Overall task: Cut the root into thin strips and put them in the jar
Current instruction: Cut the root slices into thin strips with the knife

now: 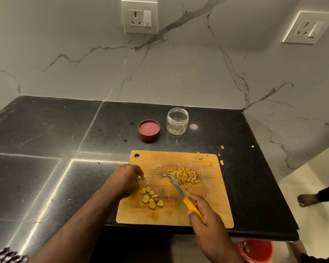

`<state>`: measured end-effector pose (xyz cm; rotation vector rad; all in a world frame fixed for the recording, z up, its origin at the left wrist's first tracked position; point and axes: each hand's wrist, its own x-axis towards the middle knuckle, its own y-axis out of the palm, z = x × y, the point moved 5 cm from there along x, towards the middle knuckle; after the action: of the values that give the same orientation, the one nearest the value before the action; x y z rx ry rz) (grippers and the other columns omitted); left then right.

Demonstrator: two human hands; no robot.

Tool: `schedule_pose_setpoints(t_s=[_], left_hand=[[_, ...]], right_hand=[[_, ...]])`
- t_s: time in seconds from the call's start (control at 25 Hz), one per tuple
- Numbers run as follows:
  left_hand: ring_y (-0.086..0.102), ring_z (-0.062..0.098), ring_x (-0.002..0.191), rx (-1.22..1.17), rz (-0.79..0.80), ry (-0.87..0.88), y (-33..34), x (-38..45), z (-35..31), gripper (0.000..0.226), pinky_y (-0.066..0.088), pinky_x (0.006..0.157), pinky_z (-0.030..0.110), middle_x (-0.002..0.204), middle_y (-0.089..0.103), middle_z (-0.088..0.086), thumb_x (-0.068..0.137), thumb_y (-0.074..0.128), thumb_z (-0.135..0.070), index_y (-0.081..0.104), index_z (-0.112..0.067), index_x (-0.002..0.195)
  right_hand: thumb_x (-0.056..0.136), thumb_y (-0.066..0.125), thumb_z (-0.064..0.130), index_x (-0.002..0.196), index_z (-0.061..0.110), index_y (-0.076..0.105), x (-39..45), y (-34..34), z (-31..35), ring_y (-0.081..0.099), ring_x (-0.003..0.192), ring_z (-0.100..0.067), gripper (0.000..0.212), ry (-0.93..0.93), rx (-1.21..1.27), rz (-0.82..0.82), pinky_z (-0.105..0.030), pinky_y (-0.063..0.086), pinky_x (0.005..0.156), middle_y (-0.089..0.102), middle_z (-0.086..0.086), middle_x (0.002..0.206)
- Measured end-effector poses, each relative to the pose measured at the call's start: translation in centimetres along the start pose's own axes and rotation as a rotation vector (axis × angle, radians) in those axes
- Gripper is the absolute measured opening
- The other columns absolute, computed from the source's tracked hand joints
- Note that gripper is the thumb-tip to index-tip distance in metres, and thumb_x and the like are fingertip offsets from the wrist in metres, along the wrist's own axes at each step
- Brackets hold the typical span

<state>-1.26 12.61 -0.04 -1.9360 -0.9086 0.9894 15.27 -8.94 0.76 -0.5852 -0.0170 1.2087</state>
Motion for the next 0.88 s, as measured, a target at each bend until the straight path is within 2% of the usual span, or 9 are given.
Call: schedule_pose_setpoints(t_s=[0.28,0.44,0.6,0.76,0.88], left_hand=[[0.056,0.013,0.09,-0.006,-0.027,-0.06,0.3,-0.4,0.5,0.017,0.052,0.075,0.024,0.106,0.058,-0.003,0.089,0.073,-0.019,0.061,-0.028,0.098],[0.055,0.005,0.083,-0.168,-0.058,0.0,0.0,-0.5,-0.9,0.014,0.042,0.061,0.015,0.094,0.06,-0.011,0.095,0.067,-0.016,0.061,-0.029,0.097],[0.061,0.005,0.09,-0.239,0.061,0.077,1.9,-0.7,-4.3,0.021,0.053,0.069,0.021,0.101,0.065,-0.011,0.096,0.062,-0.009,0.067,-0.027,0.107],[0.06,0.008,0.093,-0.143,0.002,0.084,2.6,-0.1,-5.6,0.017,0.052,0.073,0.02,0.112,0.067,-0.005,0.096,0.065,-0.015,0.068,-0.027,0.108],[0.057,0.009,0.094,-0.079,-0.041,0.066,2.8,-0.2,-5.4,0.026,0.049,0.077,0.02,0.118,0.066,-0.004,0.095,0.066,-0.017,0.069,-0.025,0.12]], right_hand=[[0.1,0.049,0.018,0.122,0.049,0.053,-0.3,0.0,0.0,0.05,0.054,-0.001,0.038,0.001,-0.015,0.008,-0.02,0.039,0.052,0.058,0.003,0.075],[0.1,0.05,0.021,0.124,0.048,0.051,-0.3,-0.2,-0.2,0.052,0.057,0.0,0.037,0.012,-0.065,-0.011,-0.019,0.04,0.053,0.06,0.005,0.08],[0.099,0.049,0.024,0.127,0.05,0.048,-0.3,-0.6,-0.2,0.054,0.062,-0.001,0.038,0.016,-0.125,0.004,-0.017,0.041,0.057,0.059,0.008,0.083],[0.099,0.048,0.025,0.128,0.05,0.047,-0.4,-1.0,0.0,0.056,0.069,-0.004,0.039,0.005,-0.152,0.028,-0.016,0.042,0.059,0.061,0.008,0.089],[0.099,0.048,0.025,0.126,0.054,0.045,-0.5,-1.4,-0.4,0.058,0.074,-0.005,0.039,-0.005,-0.164,0.035,-0.018,0.044,0.063,0.062,0.007,0.095]])
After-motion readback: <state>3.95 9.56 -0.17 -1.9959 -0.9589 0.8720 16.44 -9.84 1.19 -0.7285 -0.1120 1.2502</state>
